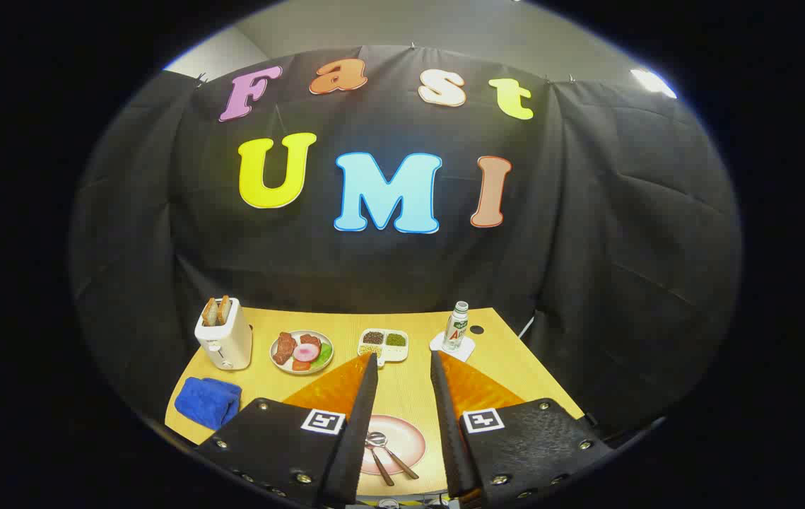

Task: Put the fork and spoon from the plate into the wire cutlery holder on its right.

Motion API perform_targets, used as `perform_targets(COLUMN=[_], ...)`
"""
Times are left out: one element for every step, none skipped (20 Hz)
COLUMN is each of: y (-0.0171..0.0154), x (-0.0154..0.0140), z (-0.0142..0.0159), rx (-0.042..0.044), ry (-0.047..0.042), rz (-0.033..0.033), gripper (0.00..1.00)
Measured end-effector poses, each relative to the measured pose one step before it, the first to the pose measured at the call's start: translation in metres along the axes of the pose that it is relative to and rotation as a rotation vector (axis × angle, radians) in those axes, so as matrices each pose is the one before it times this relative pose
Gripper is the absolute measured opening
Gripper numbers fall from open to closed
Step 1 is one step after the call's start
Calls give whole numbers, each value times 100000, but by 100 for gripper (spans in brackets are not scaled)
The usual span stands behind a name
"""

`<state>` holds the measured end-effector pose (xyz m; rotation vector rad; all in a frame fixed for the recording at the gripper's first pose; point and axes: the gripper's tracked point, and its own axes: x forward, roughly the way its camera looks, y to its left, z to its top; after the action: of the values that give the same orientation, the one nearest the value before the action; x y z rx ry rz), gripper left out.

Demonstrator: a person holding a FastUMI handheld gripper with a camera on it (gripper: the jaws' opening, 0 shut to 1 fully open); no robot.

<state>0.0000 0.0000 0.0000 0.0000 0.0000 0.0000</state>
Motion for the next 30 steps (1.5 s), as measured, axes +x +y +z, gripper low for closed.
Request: perform_targets(y=[45, 4, 16, -3, -10, -9, 30, -9, 22, 46, 2, 18, 65, 29, -11, -65, 14, -38, 86, 91, 119, 52, -95, -19, -140, -261, -316, -202, -70, -37], x=[8, -18, -1, -4, -11, -20, 48, -23, 41, 16, -33, -85, 33, 46, -17, 5, 80, 65, 148, 251, 260, 294, 350, 468, 527, 606, 553, 656, 836, 886], z=[-89, -16, -114, -27, -76, 45, -85, 83, -117, 44, -49, 43, -127, -57, -15, -63, -191, -83, -336, -408, -380, -425, -767, -893, -877, -1148, -1140, -1069, -1181, -1196], rx=[95, 40, 17, 23, -12, -75, -110, -37, 72, 89, -61, -255, -279, -268, -357, -422, -424, -202, 38, 222, 416, 655, 729, 645, 558, 183, -828, -1473, -1628, -2165], ry=[215, 238, 290, 208, 158, 333, 113, 89, 126, 107, 79, 146, 237, 282, 253, 405, 347, 546, 695, 924, 1203, 1528, 2137, 2872, 3339, 3863, 4196, 4498, 4506, 5102], rz=[64, 30, -20, 104, -45, -29, -34, -145, -14, 106, -118, -121, 139, 142, 81, -211, -160, -209, 4, -122, 16, -17, 100, 130, -468, -1362, -1470, -1494, -1296, -1304], gripper=[46, 46, 46, 46, 46, 46, 46, 46, 46, 47, 46, 46, 46, 46, 46, 47, 47, 47, 47, 47, 47, 47, 47, 47, 47, 47, 47, 47, 47, 47])
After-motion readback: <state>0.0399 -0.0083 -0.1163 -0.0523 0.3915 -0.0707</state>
